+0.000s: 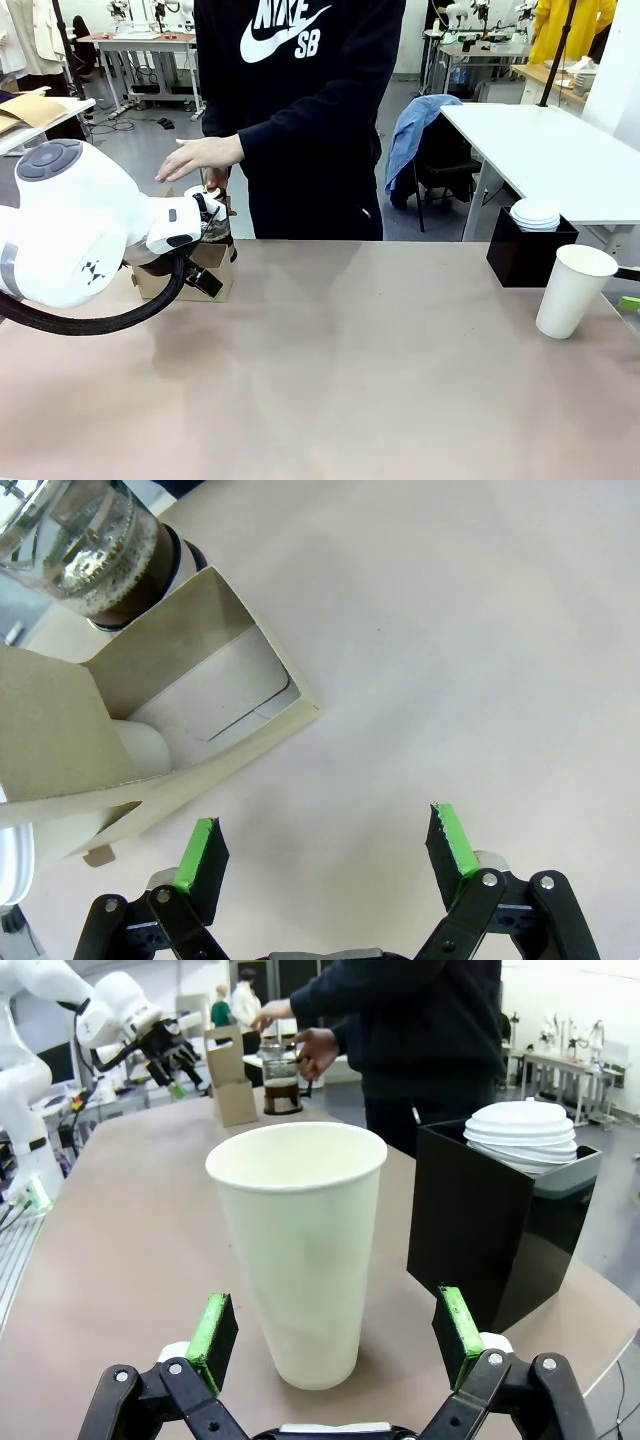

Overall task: Pour a drink into a cup and package it in a carrier.
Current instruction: Pick up the 600 ml Paper Cup and place it in the middle top area of the table.

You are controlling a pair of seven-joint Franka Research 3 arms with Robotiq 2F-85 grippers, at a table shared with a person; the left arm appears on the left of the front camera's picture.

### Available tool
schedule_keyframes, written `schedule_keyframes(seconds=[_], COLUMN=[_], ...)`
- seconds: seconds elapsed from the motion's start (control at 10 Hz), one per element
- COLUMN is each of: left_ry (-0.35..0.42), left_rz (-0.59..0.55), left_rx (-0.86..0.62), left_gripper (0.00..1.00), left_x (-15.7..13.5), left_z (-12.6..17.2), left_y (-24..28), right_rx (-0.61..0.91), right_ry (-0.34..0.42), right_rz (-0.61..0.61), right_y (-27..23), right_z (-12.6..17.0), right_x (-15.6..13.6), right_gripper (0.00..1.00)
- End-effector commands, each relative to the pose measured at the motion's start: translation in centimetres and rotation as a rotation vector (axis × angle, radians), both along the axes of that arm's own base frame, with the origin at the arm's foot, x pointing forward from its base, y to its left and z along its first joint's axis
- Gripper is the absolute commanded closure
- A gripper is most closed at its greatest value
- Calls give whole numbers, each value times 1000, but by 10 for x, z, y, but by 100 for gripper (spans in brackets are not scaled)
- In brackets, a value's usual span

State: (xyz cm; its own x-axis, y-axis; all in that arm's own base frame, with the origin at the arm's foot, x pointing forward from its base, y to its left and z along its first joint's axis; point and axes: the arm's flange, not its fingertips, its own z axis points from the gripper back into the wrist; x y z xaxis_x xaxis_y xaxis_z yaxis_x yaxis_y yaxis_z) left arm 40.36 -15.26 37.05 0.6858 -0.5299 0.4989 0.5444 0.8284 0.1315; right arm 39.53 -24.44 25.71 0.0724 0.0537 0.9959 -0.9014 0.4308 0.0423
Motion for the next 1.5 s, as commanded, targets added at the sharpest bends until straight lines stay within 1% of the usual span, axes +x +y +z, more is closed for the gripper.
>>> schedule_keyframes(seconds=[0.0,0.1,0.2,0.4,0.9,1.1,1.3,1.4], left_ry=[0,0,0,0,0,0,0,0], left_rz=[1,1,1,1,1,1,1,1], left_rx=[-1,-1,-1,-1,-1,-1,-1,-1], left_gripper=[0,0,0,0,0,0,0,0], left_x=[0,0,0,0,0,0,0,0], left_z=[0,0,0,0,0,0,0,0], left_y=[1,1,1,1,1,1,1,1], right_rx=[29,43,56,64,95,105,112,113], right_ry=[28,27,8,-15,9,6,25,22], right_rz=[43,24,-4,-24,10,9,40,45], right_y=[8,14,16,22,35,42,51,56], right_z=[2,-2,-3,-2,-9,-15,-20,-21], right_x=[6,8,10,11,17,25,30,32], right_gripper=[0,0,0,0,0,0,0,0])
